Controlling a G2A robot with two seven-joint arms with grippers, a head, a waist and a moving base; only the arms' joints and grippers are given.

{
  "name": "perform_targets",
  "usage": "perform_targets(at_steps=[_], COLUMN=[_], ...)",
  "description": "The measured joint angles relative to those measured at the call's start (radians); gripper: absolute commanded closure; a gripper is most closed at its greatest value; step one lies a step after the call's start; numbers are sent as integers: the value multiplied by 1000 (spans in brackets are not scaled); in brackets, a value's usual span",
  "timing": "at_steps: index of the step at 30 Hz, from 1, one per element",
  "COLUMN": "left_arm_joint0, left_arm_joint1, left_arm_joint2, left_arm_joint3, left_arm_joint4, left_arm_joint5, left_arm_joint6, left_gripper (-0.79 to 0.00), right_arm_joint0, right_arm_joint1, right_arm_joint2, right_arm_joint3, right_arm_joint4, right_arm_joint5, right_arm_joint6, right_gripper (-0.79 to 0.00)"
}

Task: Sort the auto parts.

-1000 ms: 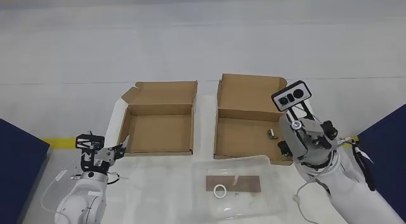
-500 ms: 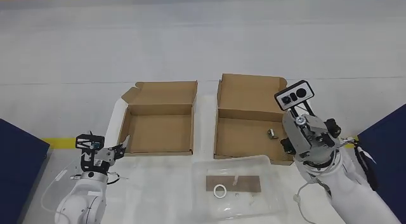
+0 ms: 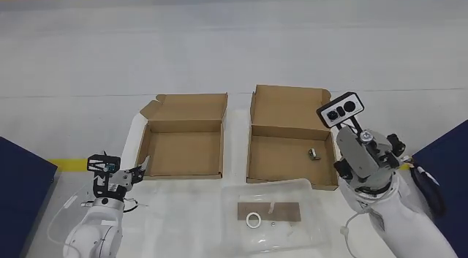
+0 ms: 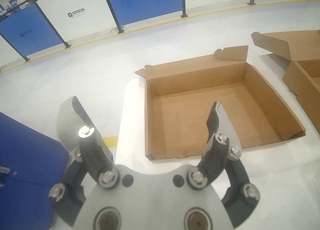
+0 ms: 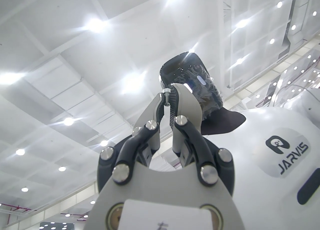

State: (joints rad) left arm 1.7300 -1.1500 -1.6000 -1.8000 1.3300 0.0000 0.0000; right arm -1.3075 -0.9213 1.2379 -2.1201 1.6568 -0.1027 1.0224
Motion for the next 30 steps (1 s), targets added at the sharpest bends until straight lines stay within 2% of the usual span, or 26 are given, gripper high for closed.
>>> perform_targets(at_steps=[12, 23, 30], left_arm_joint0=[0, 0, 0], left_arm_joint1=[0, 0, 0], left_arm_joint2=[0, 0, 0], left_arm_joint3=[0, 0, 0], left_arm_joint4=[0, 0, 0], left_arm_joint5=[0, 0, 0], left_arm_joint6=[0, 0, 0], left_gripper=[-785, -785, -785], right_arm_joint0=[-9, -28, -32], right_arm_joint1=[-21, -45, -57], right_arm_joint2=[24, 38, 51], right_arm_joint3=[4, -1, -3], right_arm_joint4=[-100, -22, -50], right_arm_joint5=[22, 44, 57], right_arm_joint6=[-12, 1, 0], right_gripper=[0, 0, 0])
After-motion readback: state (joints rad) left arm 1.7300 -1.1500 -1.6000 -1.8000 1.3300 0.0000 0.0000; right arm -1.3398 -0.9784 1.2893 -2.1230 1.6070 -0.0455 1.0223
